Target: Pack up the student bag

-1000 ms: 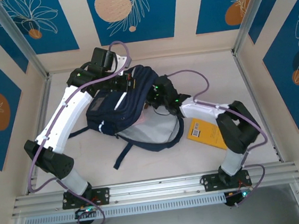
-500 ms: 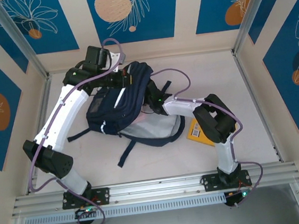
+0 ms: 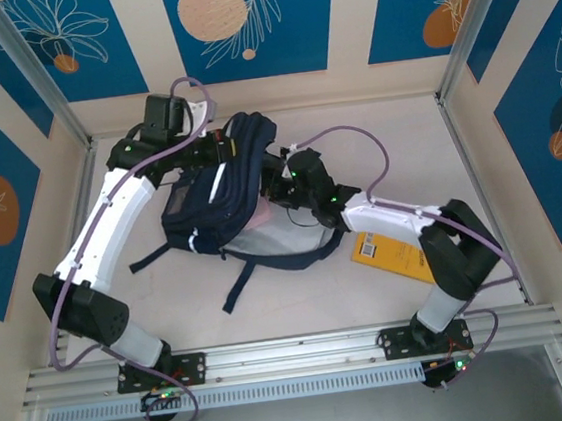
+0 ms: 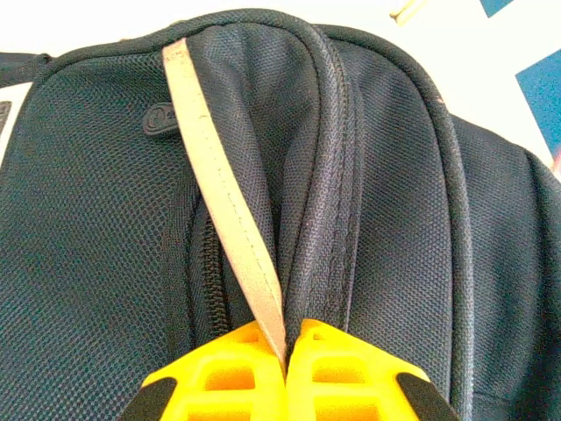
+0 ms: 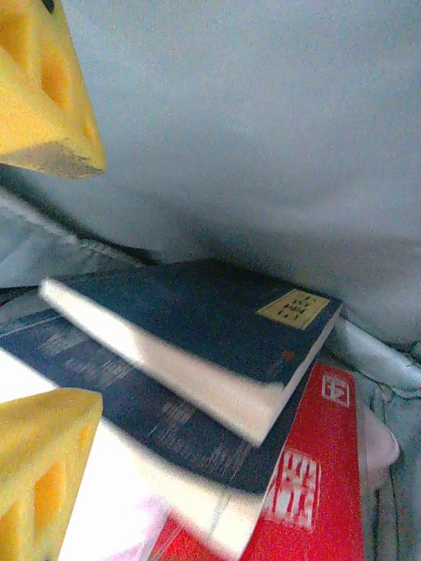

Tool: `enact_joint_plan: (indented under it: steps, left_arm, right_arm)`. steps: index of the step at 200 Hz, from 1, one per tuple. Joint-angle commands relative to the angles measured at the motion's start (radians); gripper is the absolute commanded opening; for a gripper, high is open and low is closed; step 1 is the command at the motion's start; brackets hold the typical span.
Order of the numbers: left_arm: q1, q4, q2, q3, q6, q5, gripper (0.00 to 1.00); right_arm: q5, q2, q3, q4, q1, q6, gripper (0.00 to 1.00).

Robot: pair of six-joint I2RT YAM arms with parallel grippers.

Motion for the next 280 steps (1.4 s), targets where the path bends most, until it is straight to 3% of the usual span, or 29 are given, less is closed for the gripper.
enact_joint_plan:
  steps: [1, 34, 58, 73, 83, 98, 105, 114, 132, 150, 180, 207, 241, 280]
  left_arm:
    - [0.119, 0.117, -0.057, -0.064, -0.090, -0.085, 0.00]
    - [0.171, 0.099, -0.025, -0.066, -0.067, -0.175, 0.00]
    - [0.168, 0.088, 0.033, -0.026, -0.049, -0.138, 0.00]
    - [0.155, 0.073, 0.079, -0.009, -0.039, -0.127, 0.00]
    - [0.146, 0.075, 0.103, -0.016, -0.036, -0.118, 0.00]
    - [0.121, 0.089, 0.130, -0.037, -0.042, -0.082, 0.00]
    - [0.103, 0.093, 0.139, -0.042, -0.045, -0.073, 0.04]
    - [0.072, 0.090, 0.147, -0.047, -0.041, -0.067, 0.16]
    - [0.017, 0.093, 0.138, -0.067, -0.049, -0.065, 0.45]
    - [-0.031, 0.111, 0.084, -0.126, -0.080, -0.097, 0.57]
    - [-0.165, 0.203, -0.109, -0.352, -0.138, -0.211, 0.61]
    - [-0.334, 0.318, -0.225, -0.558, -0.231, -0.325, 0.62]
    - [-0.501, 0.462, -0.227, -0.740, -0.277, -0.330, 0.62]
    - [-0.582, 0.528, -0.142, -0.790, -0.271, -0.352, 0.62]
  right_arm:
    - [0.044, -0.122, -0.061, -0.131, -0.009, -0.096, 0.62]
    - [0.131, -0.282, -0.151, -0.269, -0.009, -0.147, 0.58]
    - [0.268, -0.387, -0.196, -0.419, -0.014, -0.169, 0.55]
    - [0.248, -0.447, -0.227, -0.486, -0.052, -0.193, 0.54]
    - [0.237, -0.467, -0.221, -0.566, -0.081, -0.218, 0.56]
    - [0.353, -0.503, -0.232, -0.675, -0.099, -0.224, 0.63]
    - [0.398, -0.528, -0.249, -0.717, -0.121, -0.206, 0.65]
    - [0.412, -0.559, -0.275, -0.758, -0.175, -0.176, 0.68]
    - [0.419, -0.608, -0.325, -0.830, -0.298, -0.104, 0.68]
    - [0.434, -0.605, -0.342, -0.890, -0.388, -0.058, 0.69]
    - [0.501, -0.506, -0.309, -0.992, -0.486, 0.027, 0.78]
    - [0.539, -0.474, -0.342, -0.945, -0.543, 0.048, 0.78]
    - [0.523, -0.414, -0.373, -0.877, -0.669, 0.063, 0.78]
    - [0.399, -0.344, -0.425, -0.759, -0.827, 0.093, 0.78]
